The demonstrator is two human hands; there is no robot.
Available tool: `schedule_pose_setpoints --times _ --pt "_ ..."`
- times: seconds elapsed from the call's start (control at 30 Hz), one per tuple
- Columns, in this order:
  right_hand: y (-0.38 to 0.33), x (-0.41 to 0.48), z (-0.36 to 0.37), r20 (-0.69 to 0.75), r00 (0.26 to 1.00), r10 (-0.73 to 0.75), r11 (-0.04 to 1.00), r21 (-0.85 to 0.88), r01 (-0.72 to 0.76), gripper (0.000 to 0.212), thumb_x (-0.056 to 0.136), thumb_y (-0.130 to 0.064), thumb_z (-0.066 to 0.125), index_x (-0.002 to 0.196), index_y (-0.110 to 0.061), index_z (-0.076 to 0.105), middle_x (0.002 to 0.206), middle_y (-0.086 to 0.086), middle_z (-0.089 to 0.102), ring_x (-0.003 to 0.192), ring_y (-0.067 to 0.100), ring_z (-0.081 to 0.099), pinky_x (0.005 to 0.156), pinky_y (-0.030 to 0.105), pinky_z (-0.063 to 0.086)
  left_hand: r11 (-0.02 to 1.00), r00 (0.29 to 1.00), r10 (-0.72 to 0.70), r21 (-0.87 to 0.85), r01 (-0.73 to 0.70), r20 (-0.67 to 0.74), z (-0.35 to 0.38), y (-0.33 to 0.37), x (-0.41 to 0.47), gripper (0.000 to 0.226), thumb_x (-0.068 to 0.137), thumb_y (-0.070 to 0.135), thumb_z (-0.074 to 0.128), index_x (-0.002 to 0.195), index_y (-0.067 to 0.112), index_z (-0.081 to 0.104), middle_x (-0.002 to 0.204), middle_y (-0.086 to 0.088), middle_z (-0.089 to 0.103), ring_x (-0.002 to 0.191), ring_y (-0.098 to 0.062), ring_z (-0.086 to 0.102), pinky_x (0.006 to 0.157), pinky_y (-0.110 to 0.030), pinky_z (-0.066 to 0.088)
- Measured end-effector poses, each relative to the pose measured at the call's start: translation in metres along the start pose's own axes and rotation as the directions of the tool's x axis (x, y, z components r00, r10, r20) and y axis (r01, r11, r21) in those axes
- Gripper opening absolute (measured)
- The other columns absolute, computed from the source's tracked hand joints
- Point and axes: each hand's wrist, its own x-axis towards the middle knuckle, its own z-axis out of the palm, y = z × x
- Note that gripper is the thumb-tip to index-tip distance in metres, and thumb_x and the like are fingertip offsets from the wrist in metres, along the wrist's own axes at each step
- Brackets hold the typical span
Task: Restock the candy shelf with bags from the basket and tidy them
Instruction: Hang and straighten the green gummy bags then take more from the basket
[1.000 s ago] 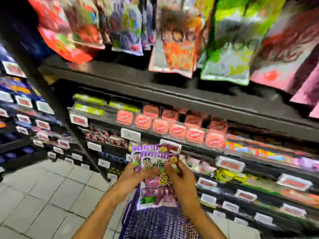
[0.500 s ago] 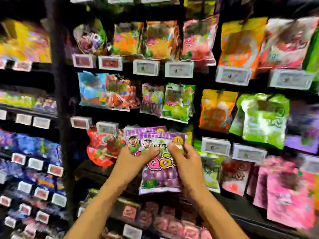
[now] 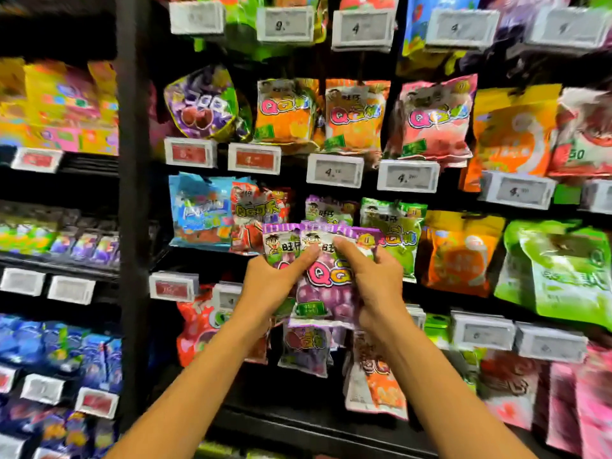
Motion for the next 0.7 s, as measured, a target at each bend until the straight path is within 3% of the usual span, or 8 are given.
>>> schedule_pose_setpoints --times 0.1,0.17,0.27,0.4,0.47,0.53,0.57,0.7 --pt "0.002 0.018 0.016 -0.045 0.999 0.005 1.0 -0.003 -0.005 0.032 0.073 -0.011 0.084 0.096 -0.004 0.062 0.088 0.02 0.074 0.075 0.031 0.073 0.067 0.049 0.061 0.999 0.999 -0.036 0.024 0.035 0.041 -0.011 0.0 0.023 0.044 0.062 0.054 0.084 0.084 0.017 0.076 0.082 -0.003 0.077 0.077 -0.02 0.075 0.073 -0.04 0.061" --pt "0.0 0.029 0.027 -0.06 0.998 0.007 1.0 0.016 -0.006 0.021 0.074 -0.009 0.082 0.087 -0.006 0.066 0.085 0.021 0.074 0.072 0.033 0.072 0.067 0.053 0.06 0.996 0.998 -0.064 0.058 0.063 0.015 -0.014 0.003 0.037 0.061 0.059 0.062 0.082 0.086 0.008 0.071 0.081 -0.012 0.076 0.077 -0.028 0.073 0.079 -0.043 0.059" --pt "-0.006 0.048 0.039 -0.08 0.997 0.001 1.0 0.025 0.001 0.016 0.076 -0.01 0.081 0.084 -0.006 0.068 0.085 0.022 0.074 0.072 0.034 0.072 0.066 0.053 0.06 0.992 0.998 -0.058 0.111 0.055 0.025 -0.017 0.008 0.055 0.062 0.059 0.069 0.077 0.078 0.014 0.053 0.066 -0.011 0.054 0.06 -0.019 0.054 0.069 -0.031 0.047" --pt "-0.012 0.069 0.042 -0.123 0.992 0.001 1.0 0.023 0.002 0.02 0.076 -0.012 0.08 0.09 -0.005 0.067 0.088 0.022 0.073 0.077 0.038 0.072 0.067 0.059 0.058 0.988 0.997 -0.068 0.141 0.063 0.033 -0.018 0.005 0.073 0.055 0.067 0.065 0.074 0.076 0.017 0.048 0.064 0.0 0.047 0.056 -0.013 0.048 0.059 -0.026 0.041" --pt "-0.013 0.077 0.043 -0.146 0.989 -0.01 1.0 0.003 0.01 0.013 0.077 -0.009 0.077 0.077 -0.007 0.064 0.081 0.02 0.072 0.069 0.034 0.071 0.065 0.06 0.058 0.989 0.997 -0.066 0.138 0.06 0.036 -0.018 0.0 0.079 0.065 0.068 0.063 0.075 0.095 0.006 0.06 0.078 -0.006 0.058 0.067 -0.015 0.057 0.065 -0.028 0.046" --pt "-0.012 0.083 0.045 -0.156 0.988 -0.015 1.0 -0.005 0.015 0.015 0.078 -0.007 0.075 0.071 -0.009 0.062 0.071 0.017 0.069 0.058 0.028 0.068 0.06 0.054 0.059 0.985 0.994 -0.102 0.143 0.096 0.034 -0.018 -0.003 0.08 0.092 0.068 0.064 0.075 0.127 -0.003 0.052 0.105 -0.017 0.064 0.095 -0.027 0.064 0.088 -0.041 0.053" --pt "-0.011 0.085 0.047 -0.153 0.988 -0.02 1.0 -0.017 0.018 0.014 0.079 -0.006 0.075 0.072 -0.009 0.062 0.072 0.018 0.068 0.058 0.028 0.067 0.061 0.054 0.059 0.983 0.994 -0.108 0.155 0.102 0.033 -0.017 -0.005 0.082 0.095 0.068 0.063 0.075 0.131 -0.003 0.049 0.11 -0.018 0.064 0.101 -0.03 0.063 0.094 -0.046 0.051" --pt "-0.008 0.092 0.05 -0.151 0.989 0.01 0.999 -0.049 -0.017 0.01 0.08 -0.007 0.074 0.078 -0.009 0.065 0.086 0.023 0.068 0.072 0.033 0.067 0.071 0.064 0.055 0.984 0.994 -0.105 0.148 0.1 0.026 -0.018 -0.01 0.089 0.082 0.072 0.059 0.074 0.124 -0.001 0.054 0.084 -0.004 0.06 0.073 -0.017 0.059 0.081 -0.036 0.05"
